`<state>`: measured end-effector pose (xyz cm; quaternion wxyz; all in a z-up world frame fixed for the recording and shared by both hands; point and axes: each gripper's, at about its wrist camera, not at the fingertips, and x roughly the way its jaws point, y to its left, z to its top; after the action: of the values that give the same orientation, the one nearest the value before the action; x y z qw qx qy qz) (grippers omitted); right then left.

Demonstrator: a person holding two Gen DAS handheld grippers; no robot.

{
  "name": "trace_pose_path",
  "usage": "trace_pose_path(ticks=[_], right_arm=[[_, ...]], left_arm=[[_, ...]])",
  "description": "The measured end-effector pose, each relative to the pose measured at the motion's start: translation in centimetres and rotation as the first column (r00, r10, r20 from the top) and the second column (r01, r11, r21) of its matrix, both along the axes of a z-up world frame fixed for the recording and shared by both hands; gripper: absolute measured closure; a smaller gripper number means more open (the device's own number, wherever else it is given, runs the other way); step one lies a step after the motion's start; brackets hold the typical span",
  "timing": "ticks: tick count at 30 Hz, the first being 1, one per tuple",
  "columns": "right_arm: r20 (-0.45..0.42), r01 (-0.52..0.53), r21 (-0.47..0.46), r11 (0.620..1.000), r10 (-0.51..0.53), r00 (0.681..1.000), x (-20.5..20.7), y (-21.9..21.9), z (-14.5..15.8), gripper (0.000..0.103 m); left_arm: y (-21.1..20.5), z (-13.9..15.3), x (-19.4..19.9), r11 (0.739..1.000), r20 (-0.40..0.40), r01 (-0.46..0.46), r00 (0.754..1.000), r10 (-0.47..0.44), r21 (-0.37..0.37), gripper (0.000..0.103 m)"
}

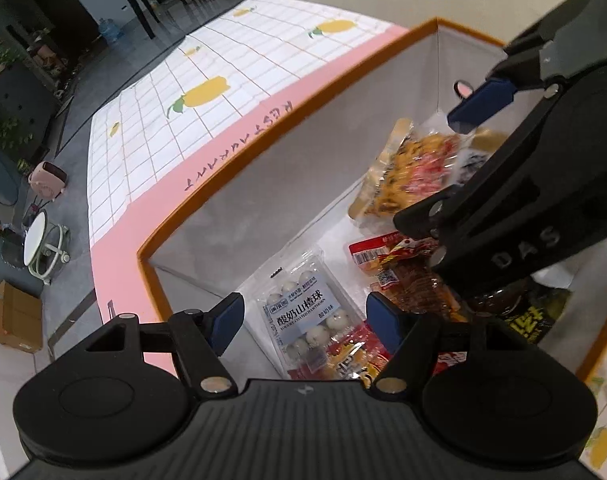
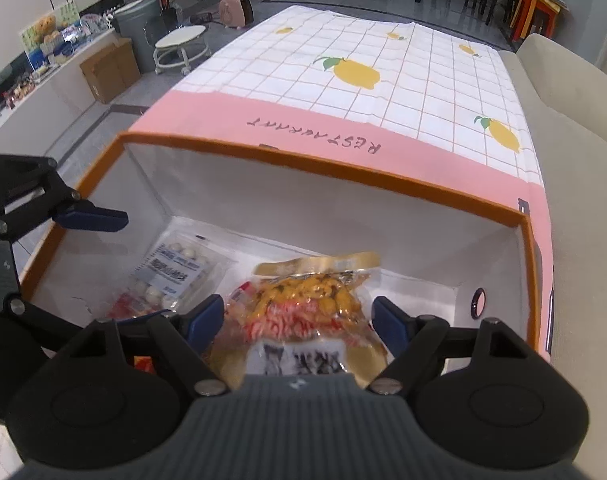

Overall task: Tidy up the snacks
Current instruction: 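Open both tools to release the packs into the box and withdraw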

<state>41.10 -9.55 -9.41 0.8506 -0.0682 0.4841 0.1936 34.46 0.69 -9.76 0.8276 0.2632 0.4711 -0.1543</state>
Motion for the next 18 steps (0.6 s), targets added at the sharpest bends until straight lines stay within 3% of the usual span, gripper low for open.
trace_pose_path(ticks=[2,4,6,9,15,18], right_arm=[[0.007,0.001,0.006,1.0,-0.001,1.0,-0.5,-0.5,0.5,0.026],[0.014,0.001,0.008,1.0,-0.001,1.0,-0.9,-0.8,0.7,0.036],[0.007,0.0,-0.001,1.0,0.0,1.0,-1.2,-1.0,0.6,0.054],[-0.013,0.016,-0.005,1.0,-0.017,1.0,-1.1,-1.1,-0.1,0.065],[-0.077,0.048,0.009,0.999,-0.047,0.996,-1.1,-0.5,-1.8,0.075],[-0.062,0.034,-0.003,0.999,-0.034,0.998,-1.8,-0.2,-1.3,0.075]], left_arm=[[0.6,0.4,-0.6,0.999,0.002,-0.018,1.0,0.018,-0.036,0.021],[0.8,0.7,-1.1,0.997,0.003,-0.035,0.999,0.035,-0.068,0.021],[1.1,1.2,-1.6,0.994,0.005,-0.047,0.999,0.048,-0.095,0.021],[1.5,1.6,-2.3,0.992,0.024,-0.064,0.997,0.067,-0.112,0.021],[1.6,2.7,-3.4,0.985,0.036,-0.09,0.995,0.096,-0.147,0.021],[1.4,3.2,-4.1,0.986,0.051,-0.083,0.995,0.091,-0.142,0.021]])
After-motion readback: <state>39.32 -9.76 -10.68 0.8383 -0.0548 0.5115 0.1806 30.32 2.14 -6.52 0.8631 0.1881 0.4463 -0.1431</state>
